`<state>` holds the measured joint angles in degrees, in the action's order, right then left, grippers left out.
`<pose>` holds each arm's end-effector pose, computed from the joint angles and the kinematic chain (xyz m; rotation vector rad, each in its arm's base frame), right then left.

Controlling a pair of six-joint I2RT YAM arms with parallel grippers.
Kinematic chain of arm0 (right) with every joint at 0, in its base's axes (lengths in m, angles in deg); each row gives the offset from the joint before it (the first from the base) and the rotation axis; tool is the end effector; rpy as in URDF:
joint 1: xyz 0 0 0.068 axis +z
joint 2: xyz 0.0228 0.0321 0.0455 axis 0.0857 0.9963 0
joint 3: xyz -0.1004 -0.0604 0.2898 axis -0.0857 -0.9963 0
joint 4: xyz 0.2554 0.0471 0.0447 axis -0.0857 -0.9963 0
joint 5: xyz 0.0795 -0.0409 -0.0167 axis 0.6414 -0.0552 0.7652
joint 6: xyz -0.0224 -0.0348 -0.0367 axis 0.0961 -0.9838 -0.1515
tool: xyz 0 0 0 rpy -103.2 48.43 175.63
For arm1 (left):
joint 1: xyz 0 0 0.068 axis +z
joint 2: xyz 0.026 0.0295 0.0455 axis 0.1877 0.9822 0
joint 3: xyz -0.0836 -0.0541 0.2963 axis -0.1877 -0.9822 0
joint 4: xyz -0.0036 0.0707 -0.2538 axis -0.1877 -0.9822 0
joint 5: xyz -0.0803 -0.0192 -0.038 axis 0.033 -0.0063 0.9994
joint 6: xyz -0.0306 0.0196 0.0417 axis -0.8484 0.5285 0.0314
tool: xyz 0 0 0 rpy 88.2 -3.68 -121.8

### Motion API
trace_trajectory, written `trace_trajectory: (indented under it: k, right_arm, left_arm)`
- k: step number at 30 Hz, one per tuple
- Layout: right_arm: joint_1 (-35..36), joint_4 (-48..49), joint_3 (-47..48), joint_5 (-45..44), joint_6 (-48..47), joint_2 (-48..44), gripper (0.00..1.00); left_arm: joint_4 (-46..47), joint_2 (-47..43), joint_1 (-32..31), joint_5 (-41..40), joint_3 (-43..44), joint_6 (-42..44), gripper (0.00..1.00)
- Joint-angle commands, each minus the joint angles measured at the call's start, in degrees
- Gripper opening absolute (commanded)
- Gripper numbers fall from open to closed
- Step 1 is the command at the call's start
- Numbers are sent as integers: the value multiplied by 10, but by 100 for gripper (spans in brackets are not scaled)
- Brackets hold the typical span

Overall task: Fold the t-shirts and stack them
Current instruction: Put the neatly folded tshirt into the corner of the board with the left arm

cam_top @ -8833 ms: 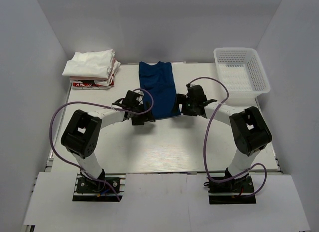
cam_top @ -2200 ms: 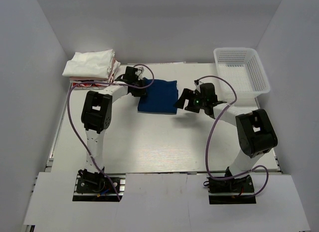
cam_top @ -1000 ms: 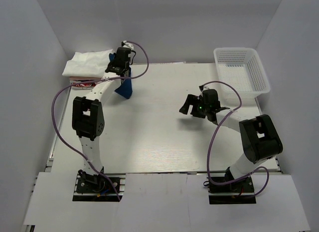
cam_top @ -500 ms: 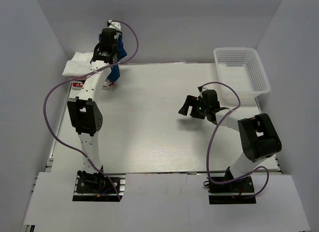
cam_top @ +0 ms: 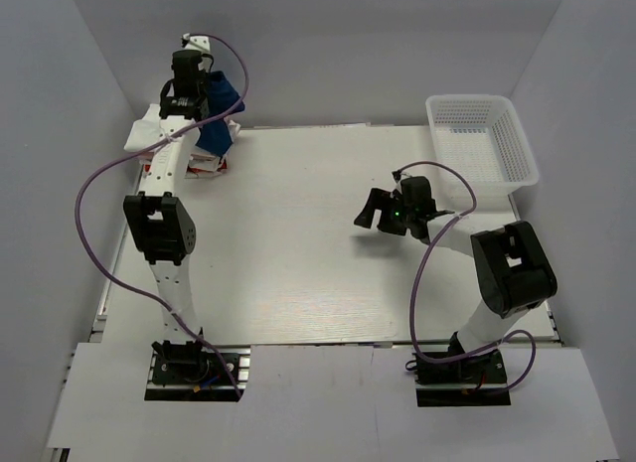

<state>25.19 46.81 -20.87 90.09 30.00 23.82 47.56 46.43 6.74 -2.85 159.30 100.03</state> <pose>0.3223 0.1286 0.2045 0.0298 2.3119 0.7176 0.5260 -0.0224 0.4133 0.0114 1.9458 0.5092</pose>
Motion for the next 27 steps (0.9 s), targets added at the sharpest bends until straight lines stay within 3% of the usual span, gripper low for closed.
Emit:
trace_trajectory:
  k: [1,15,27]
  right_arm:
    - [0,-2,30,5,-2,11,90]
    - [1,-42,83,26,2,42,90]
    - [6,-65,95,29,4,41,90]
  left_arm:
    - [15,11,27,22,14,-17,0]
    - [55,86,125,64,40,-49,0]
    - [49,124,171,108,71,-84,0]
